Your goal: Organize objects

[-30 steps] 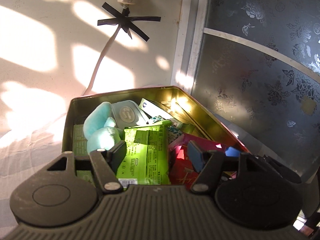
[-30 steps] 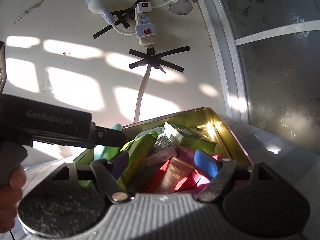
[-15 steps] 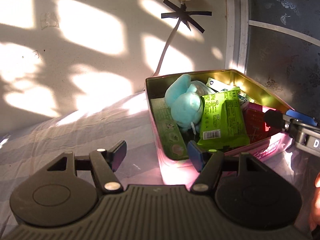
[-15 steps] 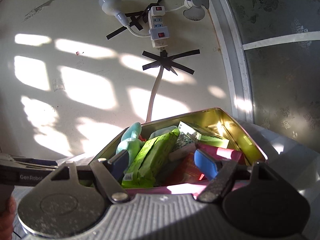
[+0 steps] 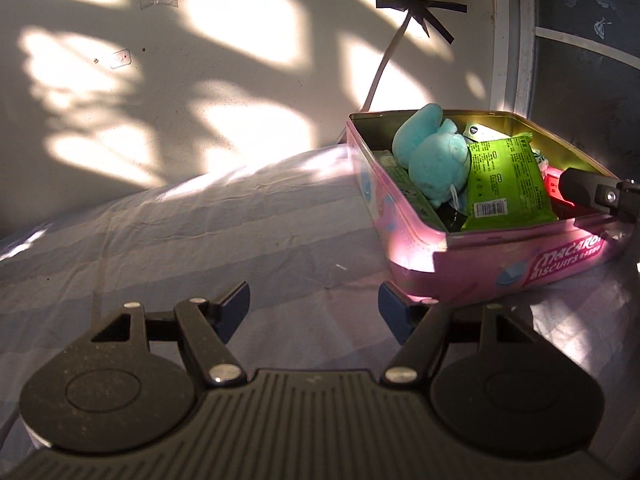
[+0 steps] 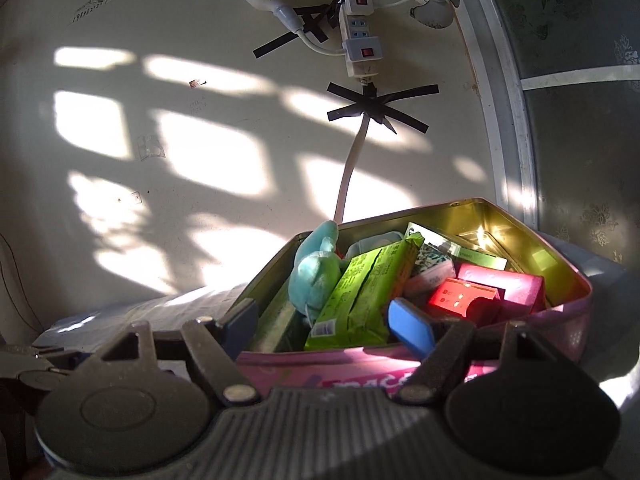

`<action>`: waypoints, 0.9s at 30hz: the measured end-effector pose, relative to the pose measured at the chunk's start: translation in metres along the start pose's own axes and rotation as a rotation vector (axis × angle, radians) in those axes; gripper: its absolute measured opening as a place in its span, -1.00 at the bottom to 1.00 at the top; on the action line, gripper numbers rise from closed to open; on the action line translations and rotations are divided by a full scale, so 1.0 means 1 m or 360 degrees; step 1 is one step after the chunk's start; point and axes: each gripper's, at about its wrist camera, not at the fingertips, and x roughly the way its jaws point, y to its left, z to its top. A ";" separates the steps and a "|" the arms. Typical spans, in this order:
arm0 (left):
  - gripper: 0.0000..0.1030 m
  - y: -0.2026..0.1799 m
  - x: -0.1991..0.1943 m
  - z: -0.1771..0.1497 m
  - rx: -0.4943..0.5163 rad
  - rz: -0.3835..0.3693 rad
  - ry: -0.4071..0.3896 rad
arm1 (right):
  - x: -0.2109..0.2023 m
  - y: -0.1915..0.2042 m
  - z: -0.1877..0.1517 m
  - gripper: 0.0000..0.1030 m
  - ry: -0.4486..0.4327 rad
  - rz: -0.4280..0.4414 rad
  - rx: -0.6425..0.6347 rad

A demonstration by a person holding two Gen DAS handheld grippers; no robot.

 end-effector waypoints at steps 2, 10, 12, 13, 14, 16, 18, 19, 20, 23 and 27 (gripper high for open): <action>0.41 0.002 0.000 -0.003 -0.0009 0.0004 0.0003 | 0.000 0.003 -0.001 0.46 0.0000 0.0004 -0.0003; 0.41 0.004 0.000 -0.010 -0.0012 0.0005 0.0021 | -0.004 0.006 -0.007 0.46 0.0009 0.0002 0.0012; 0.41 0.003 0.000 -0.011 -0.0011 0.0002 0.0022 | -0.005 0.004 -0.006 0.46 0.0009 0.0005 0.0019; 0.41 0.002 0.000 -0.011 -0.0010 0.0000 0.0022 | -0.005 0.003 -0.006 0.46 0.0008 0.0006 0.0024; 0.41 0.002 -0.001 -0.011 -0.0008 -0.0001 0.0021 | -0.006 0.003 -0.006 0.46 0.0005 0.0006 0.0028; 0.41 0.001 -0.002 -0.011 -0.0004 -0.0003 0.0019 | -0.007 0.003 -0.006 0.46 0.0003 0.0011 0.0032; 0.42 0.000 -0.003 -0.012 0.0000 -0.0005 0.0018 | -0.007 0.003 -0.007 0.46 0.0003 0.0013 0.0035; 0.42 -0.001 -0.004 -0.012 0.0003 -0.0007 0.0019 | -0.007 0.003 -0.007 0.46 0.0003 0.0015 0.0036; 0.42 -0.001 -0.004 -0.011 0.0005 -0.0009 0.0019 | -0.007 0.002 -0.007 0.46 0.0004 0.0018 0.0038; 0.42 -0.004 -0.005 -0.011 0.0007 -0.0025 0.0027 | -0.008 0.001 -0.007 0.46 0.0006 0.0023 0.0049; 0.42 -0.008 -0.008 -0.011 0.0012 -0.0049 0.0028 | -0.010 -0.002 -0.006 0.46 -0.0011 0.0018 0.0070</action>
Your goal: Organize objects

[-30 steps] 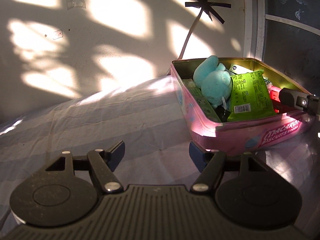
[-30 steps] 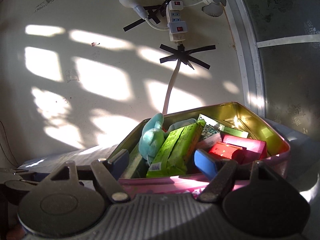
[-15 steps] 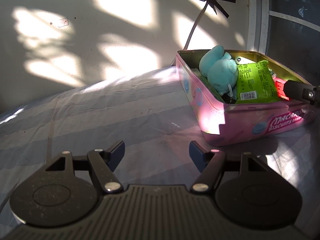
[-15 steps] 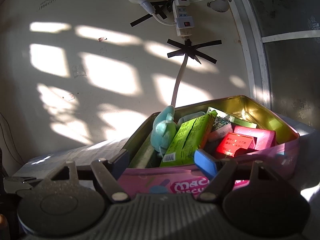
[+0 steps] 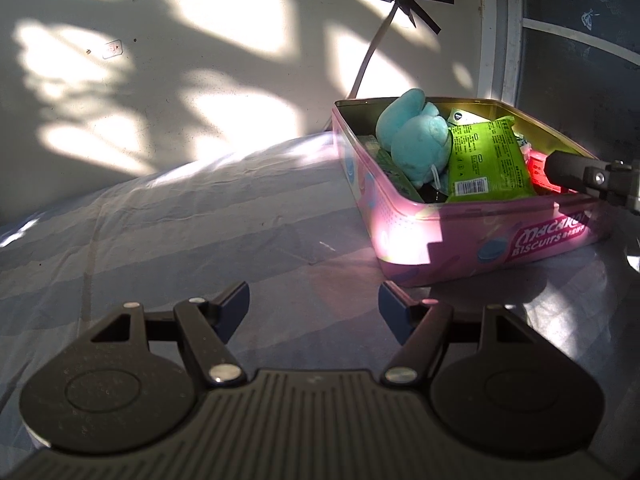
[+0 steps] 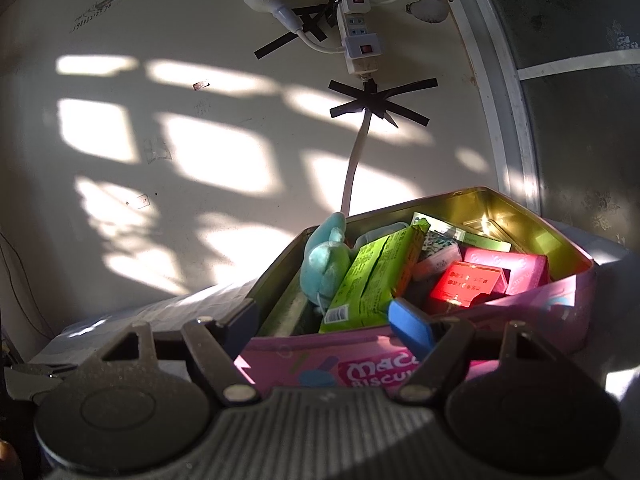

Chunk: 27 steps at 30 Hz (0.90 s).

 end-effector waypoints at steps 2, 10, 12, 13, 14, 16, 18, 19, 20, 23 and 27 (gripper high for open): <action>0.42 -0.004 -0.002 0.001 0.0007 -0.0008 -0.0005 | -0.002 -0.002 0.001 0.46 -0.0012 -0.0003 0.0013; 0.79 -0.016 -0.010 0.008 0.0022 -0.0031 -0.0039 | -0.009 -0.009 0.003 0.46 -0.0056 -0.0031 0.0031; 0.88 -0.019 -0.010 0.010 0.0019 -0.0032 -0.0033 | -0.012 -0.013 0.003 0.46 -0.0062 -0.0041 0.0037; 0.88 -0.021 -0.010 0.011 0.0016 -0.0034 -0.0027 | -0.012 -0.014 0.003 0.46 -0.0063 -0.0046 0.0040; 0.88 -0.022 -0.010 0.011 0.0013 -0.0030 -0.0021 | -0.013 -0.017 0.003 0.46 -0.0065 -0.0052 0.0042; 0.90 -0.026 -0.010 0.012 0.0010 -0.0012 -0.0016 | -0.015 -0.019 0.003 0.46 -0.0068 -0.0064 0.0049; 0.93 -0.030 -0.009 0.014 0.0010 -0.0002 -0.0015 | -0.017 -0.023 0.002 0.46 -0.0073 -0.0074 0.0054; 0.93 -0.031 -0.009 0.014 0.0010 0.0001 -0.0015 | -0.019 -0.025 0.002 0.46 -0.0076 -0.0079 0.0057; 0.95 -0.033 -0.009 0.015 0.0010 0.0004 -0.0017 | -0.019 -0.027 0.003 0.46 -0.0078 -0.0084 0.0061; 1.00 -0.039 -0.011 0.017 0.0019 0.0028 -0.0026 | -0.022 -0.033 0.003 0.46 -0.0081 -0.0092 0.0079; 1.00 -0.047 -0.012 0.019 0.0034 0.0042 -0.0031 | -0.027 -0.041 0.002 0.46 -0.0089 -0.0102 0.0098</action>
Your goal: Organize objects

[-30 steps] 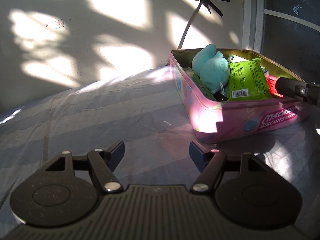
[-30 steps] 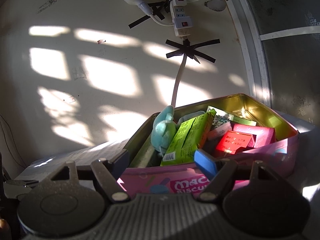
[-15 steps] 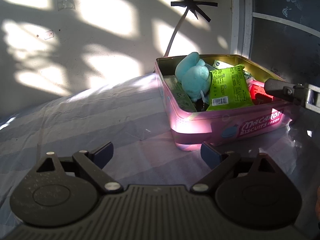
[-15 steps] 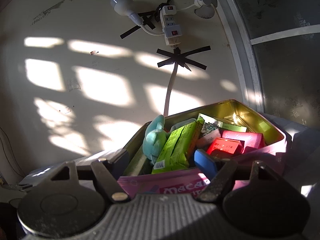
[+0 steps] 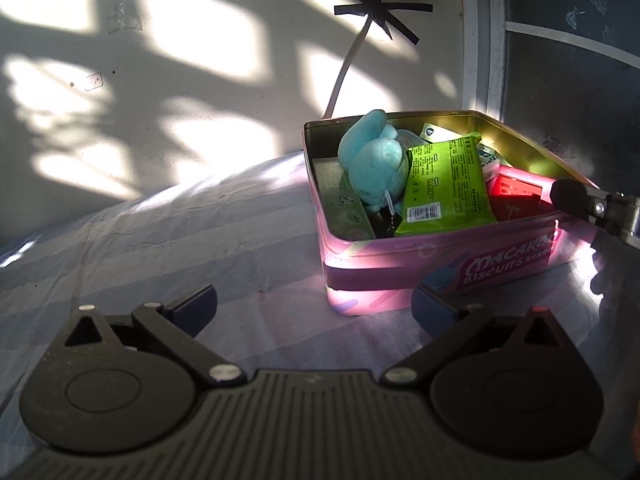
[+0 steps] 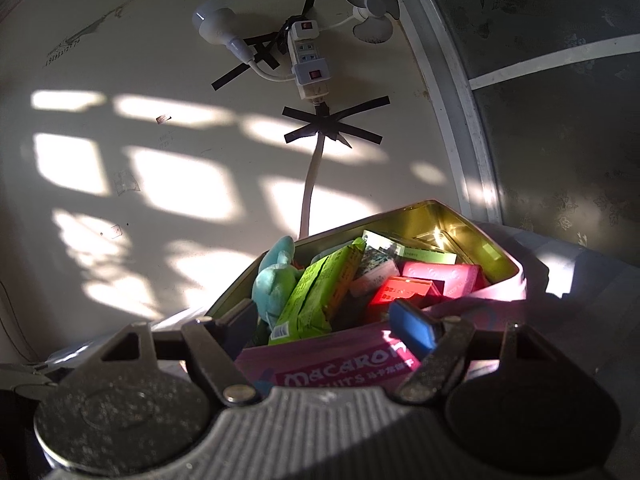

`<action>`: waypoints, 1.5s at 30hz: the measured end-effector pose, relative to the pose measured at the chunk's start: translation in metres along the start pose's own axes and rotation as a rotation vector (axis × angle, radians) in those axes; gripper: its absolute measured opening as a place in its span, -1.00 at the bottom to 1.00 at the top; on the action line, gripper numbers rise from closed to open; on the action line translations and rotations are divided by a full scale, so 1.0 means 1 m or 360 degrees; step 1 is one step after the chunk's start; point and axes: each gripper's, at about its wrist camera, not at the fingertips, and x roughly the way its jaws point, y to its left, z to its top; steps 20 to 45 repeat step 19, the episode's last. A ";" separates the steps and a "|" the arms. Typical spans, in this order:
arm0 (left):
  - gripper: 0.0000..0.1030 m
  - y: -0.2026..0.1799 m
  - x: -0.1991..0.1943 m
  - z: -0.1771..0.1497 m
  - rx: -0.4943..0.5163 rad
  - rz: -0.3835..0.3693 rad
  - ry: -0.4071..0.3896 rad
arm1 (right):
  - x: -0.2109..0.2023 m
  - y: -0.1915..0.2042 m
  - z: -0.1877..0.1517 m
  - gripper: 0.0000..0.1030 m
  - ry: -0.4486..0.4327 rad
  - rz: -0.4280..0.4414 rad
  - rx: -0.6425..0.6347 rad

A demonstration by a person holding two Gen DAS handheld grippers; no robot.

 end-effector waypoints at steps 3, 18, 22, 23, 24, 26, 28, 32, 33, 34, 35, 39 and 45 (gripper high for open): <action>1.00 -0.007 -0.001 0.002 0.0024 0.0013 0.0014 | -0.003 -0.004 0.001 0.47 -0.0013 -0.0005 0.0004; 1.00 -0.029 -0.005 0.003 0.0049 0.0081 0.0086 | -0.013 -0.013 -0.001 0.50 -0.0057 0.0007 -0.0017; 1.00 -0.029 -0.006 0.003 0.0047 0.0086 0.0083 | -0.013 -0.014 -0.001 0.51 -0.0054 0.0010 -0.0014; 1.00 -0.029 -0.006 0.003 0.0047 0.0086 0.0083 | -0.013 -0.014 -0.001 0.51 -0.0054 0.0010 -0.0014; 1.00 -0.029 -0.006 0.003 0.0047 0.0086 0.0083 | -0.013 -0.014 -0.001 0.51 -0.0054 0.0010 -0.0014; 1.00 -0.029 -0.006 0.003 0.0047 0.0086 0.0083 | -0.013 -0.014 -0.001 0.51 -0.0054 0.0010 -0.0014; 1.00 -0.029 -0.006 0.003 0.0047 0.0086 0.0083 | -0.013 -0.014 -0.001 0.51 -0.0054 0.0010 -0.0014; 1.00 -0.029 -0.006 0.003 0.0047 0.0086 0.0083 | -0.013 -0.014 -0.001 0.51 -0.0054 0.0010 -0.0014; 1.00 -0.029 -0.006 0.003 0.0047 0.0086 0.0083 | -0.013 -0.014 -0.001 0.51 -0.0054 0.0010 -0.0014; 1.00 -0.029 -0.006 0.003 0.0047 0.0086 0.0083 | -0.013 -0.014 -0.001 0.51 -0.0054 0.0010 -0.0014; 1.00 -0.029 -0.006 0.003 0.0047 0.0086 0.0083 | -0.013 -0.014 -0.001 0.51 -0.0054 0.0010 -0.0014; 1.00 -0.029 -0.006 0.003 0.0047 0.0086 0.0083 | -0.013 -0.014 -0.001 0.51 -0.0054 0.0010 -0.0014; 1.00 -0.029 -0.006 0.003 0.0047 0.0086 0.0083 | -0.013 -0.014 -0.001 0.51 -0.0054 0.0010 -0.0014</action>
